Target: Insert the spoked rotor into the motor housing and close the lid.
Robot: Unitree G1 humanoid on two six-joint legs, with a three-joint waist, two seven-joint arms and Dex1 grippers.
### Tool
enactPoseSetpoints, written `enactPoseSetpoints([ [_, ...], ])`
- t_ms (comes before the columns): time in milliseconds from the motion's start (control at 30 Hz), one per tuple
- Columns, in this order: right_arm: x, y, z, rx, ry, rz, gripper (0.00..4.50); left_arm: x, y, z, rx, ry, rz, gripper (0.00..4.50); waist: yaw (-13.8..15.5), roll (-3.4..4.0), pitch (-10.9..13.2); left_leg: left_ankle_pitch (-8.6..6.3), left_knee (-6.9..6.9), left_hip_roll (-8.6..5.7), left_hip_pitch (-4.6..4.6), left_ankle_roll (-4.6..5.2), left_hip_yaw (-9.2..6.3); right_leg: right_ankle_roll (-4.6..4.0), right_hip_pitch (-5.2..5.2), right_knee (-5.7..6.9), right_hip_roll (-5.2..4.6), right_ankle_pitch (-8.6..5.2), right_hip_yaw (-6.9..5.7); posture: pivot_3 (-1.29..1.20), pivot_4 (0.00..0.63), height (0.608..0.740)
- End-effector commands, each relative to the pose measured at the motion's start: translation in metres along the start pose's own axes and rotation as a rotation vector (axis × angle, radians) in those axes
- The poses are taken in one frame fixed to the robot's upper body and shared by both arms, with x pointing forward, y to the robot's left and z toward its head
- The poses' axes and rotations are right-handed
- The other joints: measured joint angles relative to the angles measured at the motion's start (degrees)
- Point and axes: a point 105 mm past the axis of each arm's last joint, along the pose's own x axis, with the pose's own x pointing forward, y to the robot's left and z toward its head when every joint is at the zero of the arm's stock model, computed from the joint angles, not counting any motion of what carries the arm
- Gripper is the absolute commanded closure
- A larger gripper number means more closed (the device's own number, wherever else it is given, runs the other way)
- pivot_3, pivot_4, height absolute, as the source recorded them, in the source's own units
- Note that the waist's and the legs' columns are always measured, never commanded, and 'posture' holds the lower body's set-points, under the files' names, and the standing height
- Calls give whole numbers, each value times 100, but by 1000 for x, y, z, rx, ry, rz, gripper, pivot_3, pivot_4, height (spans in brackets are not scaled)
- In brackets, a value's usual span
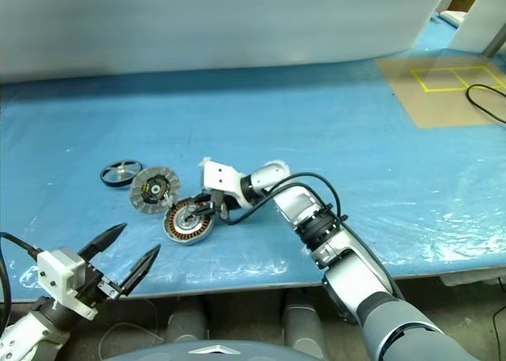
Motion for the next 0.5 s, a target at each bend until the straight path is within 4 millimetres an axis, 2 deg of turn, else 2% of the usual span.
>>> enactPoseSetpoints([
  [33, 7, -2, 10, -38, 0, 7, 3844, 0, -1, 5, 20, -24, 1, 0, -3, 0, 0, 0, 0, 1, 1, 0, 0, 0, 0, 0, 0, 0, 0, 0, 150, 740],
  [300, 19, 9, 13, -46, 2, 64, 3844, 2, -2, 4, 20, -29, 2, 0, -1, 1, 1, 0, 0, 1, 1, 0, 0, 0, 1, 1, 0, 0, -1, 0, 150, 740],
  [500, 19, 10, 10, -52, 16, 70, 3844, 0, -5, -2, -6, -25, 10, 0, 0, 1, 1, 0, 1, 1, 4, 0, 0, 0, 2, 4, 0, 0, 0, 0, 150, 740],
])
